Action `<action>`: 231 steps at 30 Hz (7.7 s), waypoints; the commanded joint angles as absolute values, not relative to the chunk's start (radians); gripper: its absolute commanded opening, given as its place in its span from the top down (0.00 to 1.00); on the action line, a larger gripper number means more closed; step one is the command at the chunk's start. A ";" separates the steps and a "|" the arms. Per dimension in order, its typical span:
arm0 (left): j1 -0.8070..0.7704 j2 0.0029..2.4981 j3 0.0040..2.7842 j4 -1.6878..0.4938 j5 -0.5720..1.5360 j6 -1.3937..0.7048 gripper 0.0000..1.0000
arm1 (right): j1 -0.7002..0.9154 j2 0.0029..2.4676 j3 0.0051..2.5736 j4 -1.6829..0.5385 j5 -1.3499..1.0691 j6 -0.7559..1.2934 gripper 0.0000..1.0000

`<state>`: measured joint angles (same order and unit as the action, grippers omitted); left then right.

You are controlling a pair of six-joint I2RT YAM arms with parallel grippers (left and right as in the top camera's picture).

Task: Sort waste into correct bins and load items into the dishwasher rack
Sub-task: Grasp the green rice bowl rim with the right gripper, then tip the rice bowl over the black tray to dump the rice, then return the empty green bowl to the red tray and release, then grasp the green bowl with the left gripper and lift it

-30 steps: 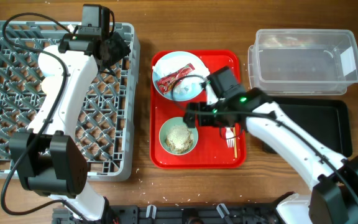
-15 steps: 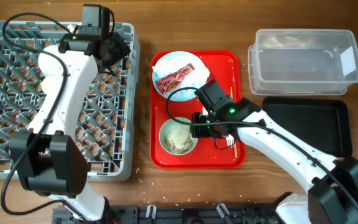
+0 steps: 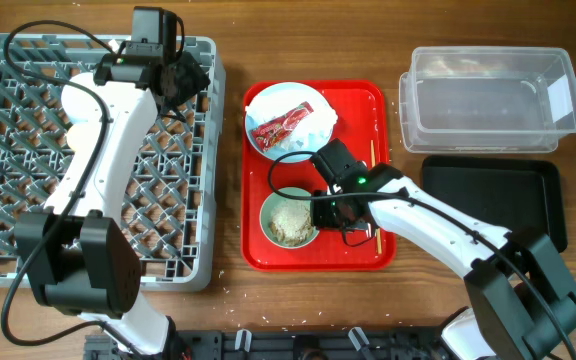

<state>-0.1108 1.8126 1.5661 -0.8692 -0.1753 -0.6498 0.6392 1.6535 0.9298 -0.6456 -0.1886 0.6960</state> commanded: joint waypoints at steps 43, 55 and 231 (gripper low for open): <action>-0.109 1.813 1.569 -0.867 -0.192 -0.660 0.00 | 0.910 1.855 1.251 -0.871 0.191 0.680 0.96; -0.109 1.813 1.569 -0.867 -0.192 -0.660 0.00 | 0.585 1.691 1.390 -1.212 0.288 0.864 0.96; -0.791 1.792 1.374 -0.908 0.002 -0.637 0.96 | 0.084 1.253 1.283 -0.969 0.306 0.604 0.00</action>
<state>-0.7902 1.8866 1.3117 -0.8753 -0.0151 -0.6342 0.0887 1.2438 1.2793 -0.9691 0.2825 0.6079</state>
